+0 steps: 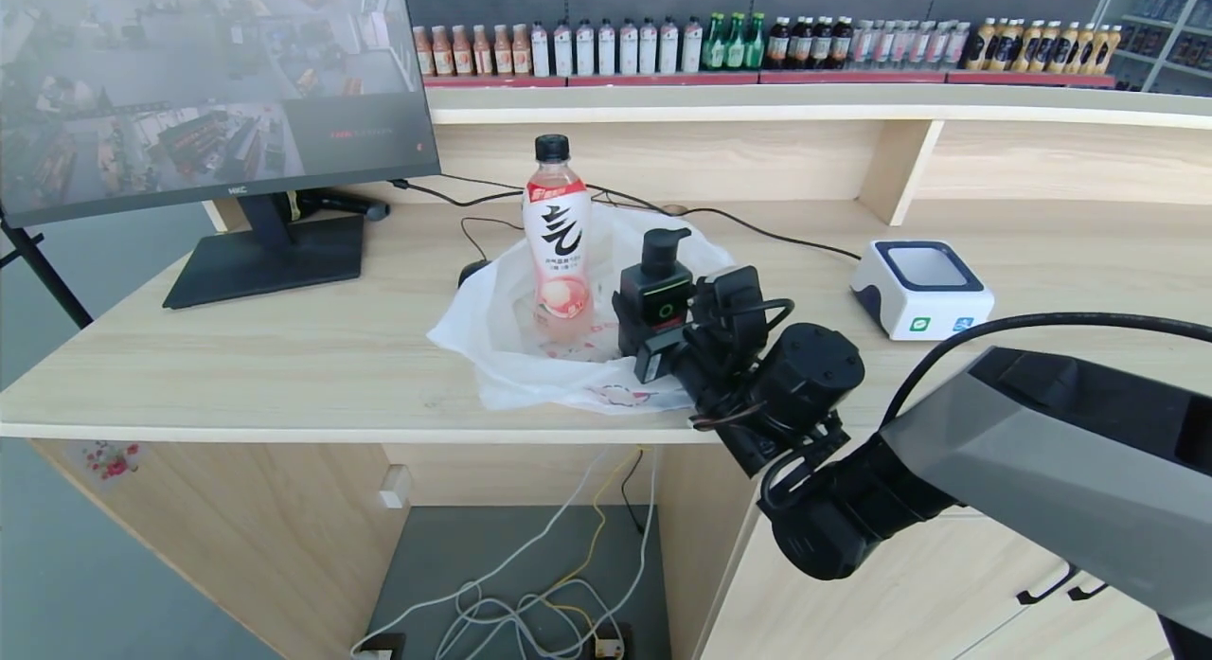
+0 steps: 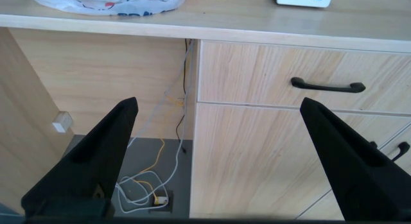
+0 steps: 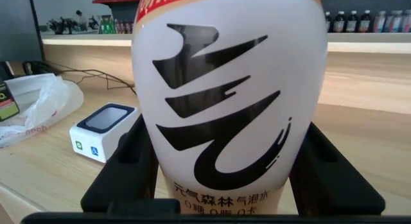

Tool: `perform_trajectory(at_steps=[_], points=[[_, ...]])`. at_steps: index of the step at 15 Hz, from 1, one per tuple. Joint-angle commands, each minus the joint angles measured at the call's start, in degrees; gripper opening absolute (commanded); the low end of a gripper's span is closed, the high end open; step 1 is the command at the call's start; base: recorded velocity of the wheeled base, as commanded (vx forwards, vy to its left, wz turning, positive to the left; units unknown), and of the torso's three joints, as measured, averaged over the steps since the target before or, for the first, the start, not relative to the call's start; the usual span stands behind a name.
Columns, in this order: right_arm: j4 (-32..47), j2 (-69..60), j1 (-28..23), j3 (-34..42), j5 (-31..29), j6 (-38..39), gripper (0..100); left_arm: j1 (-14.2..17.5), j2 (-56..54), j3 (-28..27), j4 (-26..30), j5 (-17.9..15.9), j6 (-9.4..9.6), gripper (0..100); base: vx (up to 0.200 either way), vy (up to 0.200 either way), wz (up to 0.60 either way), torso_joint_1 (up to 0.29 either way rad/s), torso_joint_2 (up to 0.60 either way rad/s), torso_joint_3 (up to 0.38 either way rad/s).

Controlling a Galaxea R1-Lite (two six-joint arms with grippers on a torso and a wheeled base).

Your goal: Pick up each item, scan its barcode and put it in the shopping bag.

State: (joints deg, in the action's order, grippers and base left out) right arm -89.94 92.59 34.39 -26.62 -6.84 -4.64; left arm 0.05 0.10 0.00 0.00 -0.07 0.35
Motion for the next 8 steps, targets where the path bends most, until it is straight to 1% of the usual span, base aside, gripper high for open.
perform_trajectory(at_steps=[1,2,3,8], points=[[-0.1,0.1,0.2,-0.1,0.0,0.0,0,0.0,0.0,0.0,0.0,0.0,-0.09,100,0.000,0.000,0.00,0.000,0.00,0.000],[-0.1,0.0,0.2,-0.1,0.0,0.0,0,0.0,0.0,0.0,0.0,0.0,-0.18,100,0.000,0.000,0.00,0.000,0.00,0.000],[-0.1,0.0,0.2,0.0,0.0,0.1,0,0.0,0.0,0.0,0.0,0.1,-0.71,100,0.000,0.200,0.00,0.002,0.00,0.002],[-0.1,0.4,0.2,-0.6,0.1,0.0,0,0.0,0.0,0.0,0.0,0.1,-0.62,100,0.000,0.200,0.00,0.001,0.00,0.002]])
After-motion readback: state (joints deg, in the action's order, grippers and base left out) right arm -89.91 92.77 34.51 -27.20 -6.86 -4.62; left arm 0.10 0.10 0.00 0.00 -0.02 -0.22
